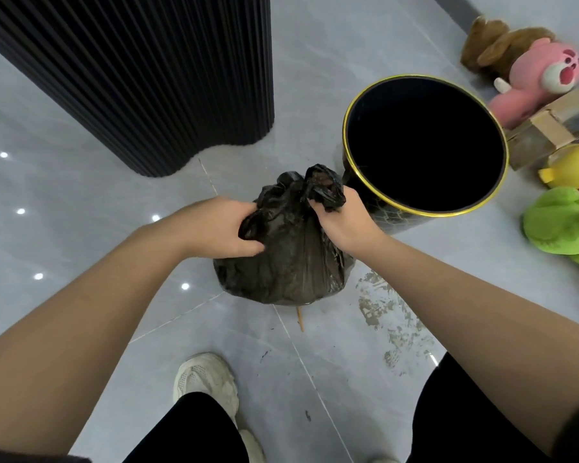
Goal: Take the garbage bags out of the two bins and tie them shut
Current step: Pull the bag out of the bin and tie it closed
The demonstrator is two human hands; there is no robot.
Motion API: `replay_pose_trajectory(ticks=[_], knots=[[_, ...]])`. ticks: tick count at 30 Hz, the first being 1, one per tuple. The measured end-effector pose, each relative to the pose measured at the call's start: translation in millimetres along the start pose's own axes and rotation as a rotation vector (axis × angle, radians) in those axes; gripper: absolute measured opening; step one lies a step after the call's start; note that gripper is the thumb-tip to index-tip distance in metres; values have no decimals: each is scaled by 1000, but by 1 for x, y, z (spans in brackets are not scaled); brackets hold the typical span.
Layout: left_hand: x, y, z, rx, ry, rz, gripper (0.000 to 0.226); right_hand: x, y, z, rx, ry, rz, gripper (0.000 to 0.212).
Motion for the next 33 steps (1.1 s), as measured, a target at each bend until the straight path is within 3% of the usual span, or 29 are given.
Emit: replay_pose_trajectory(ticks=[2, 8, 12, 16, 18, 21, 26, 29, 33], knots=[[-6, -1, 2, -29, -56, 53, 19, -1, 1, -3, 29, 0, 43, 22], [-30, 7, 4, -102, -205, -509, 6, 19, 1, -6, 160, 143, 182, 18], [-32, 16, 7, -166, -273, -628, 10, 28, 1, -13, 219, 262, 250, 21], [-31, 12, 8, -183, -300, -780, 16, 43, 10, -14, 113, 364, 2, 31], [-33, 11, 9, -174, -325, -784, 12, 44, 5, -10, 94, 336, -92, 30], [-38, 15, 6, -152, -367, -717, 6, 39, 4, -7, 103, 267, 14, 28], [-29, 20, 1, -111, -233, -576, 8, 30, 15, -3, -34, 190, 3, 34], [-34, 20, -1, -116, -282, -577, 13, 40, 7, -6, 122, 272, 243, 33], [-44, 20, 1, -112, -366, -633, 20, 39, 14, -9, 136, 295, 267, 34]])
Point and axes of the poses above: each hand's wrist, its own z-axis towards the middle knuckle, its own x-axis out of the palm, y = z × x, the point moved 9 cm from there along z, towards the middle knuckle, and after that the axes turned 9 degrees about z, right-handed, at the moved point
